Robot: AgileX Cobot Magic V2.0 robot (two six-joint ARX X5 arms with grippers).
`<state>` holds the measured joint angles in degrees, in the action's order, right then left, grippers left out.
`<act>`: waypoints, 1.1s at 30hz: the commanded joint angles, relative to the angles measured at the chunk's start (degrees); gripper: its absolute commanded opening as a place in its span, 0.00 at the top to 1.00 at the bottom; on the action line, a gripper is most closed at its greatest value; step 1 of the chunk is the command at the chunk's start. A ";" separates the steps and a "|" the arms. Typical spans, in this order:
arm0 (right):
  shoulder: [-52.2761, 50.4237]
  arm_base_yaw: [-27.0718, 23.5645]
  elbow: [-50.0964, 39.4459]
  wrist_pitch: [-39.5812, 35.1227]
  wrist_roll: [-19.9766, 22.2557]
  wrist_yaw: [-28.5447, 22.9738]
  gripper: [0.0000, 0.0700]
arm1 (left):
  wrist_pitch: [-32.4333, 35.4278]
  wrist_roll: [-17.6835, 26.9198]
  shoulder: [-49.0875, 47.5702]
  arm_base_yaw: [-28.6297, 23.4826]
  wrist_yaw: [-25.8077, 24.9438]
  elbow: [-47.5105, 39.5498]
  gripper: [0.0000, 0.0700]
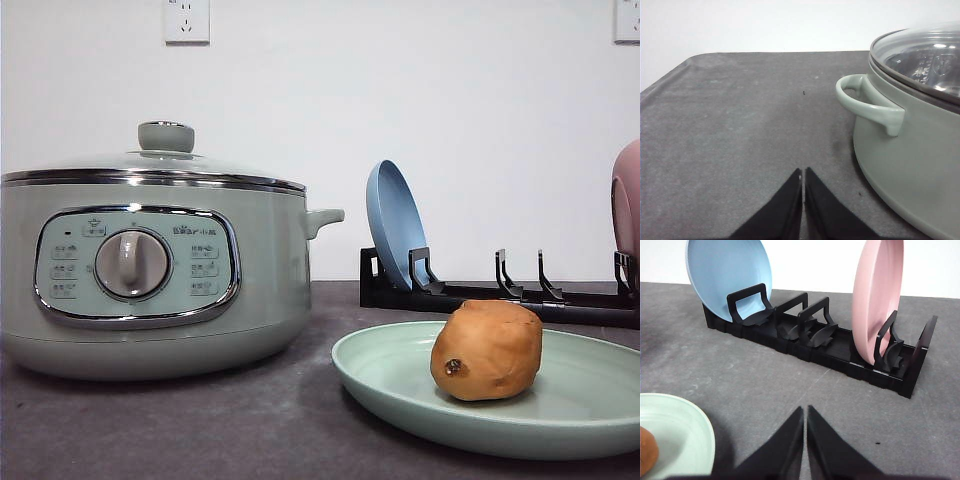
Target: Transfer potato from steamer to green plate
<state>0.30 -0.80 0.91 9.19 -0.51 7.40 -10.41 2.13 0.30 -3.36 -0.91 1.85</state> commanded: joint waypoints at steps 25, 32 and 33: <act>-0.11 0.02 -0.24 -0.33 -0.96 0.04 1.00 | -0.37 -0.26 -0.13 0.00 0.11 -1.18 1.00; -0.09 0.02 -0.24 -0.33 -0.96 0.04 1.00 | -0.35 -0.24 -0.13 0.00 0.11 -1.16 1.00; -0.09 0.02 -0.24 -0.33 -0.96 0.04 1.00 | -0.37 -0.26 -0.13 0.00 0.11 -1.16 1.00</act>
<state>0.30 -0.80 0.91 9.19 -0.49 7.40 -10.40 2.13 0.30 -3.36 -0.91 1.85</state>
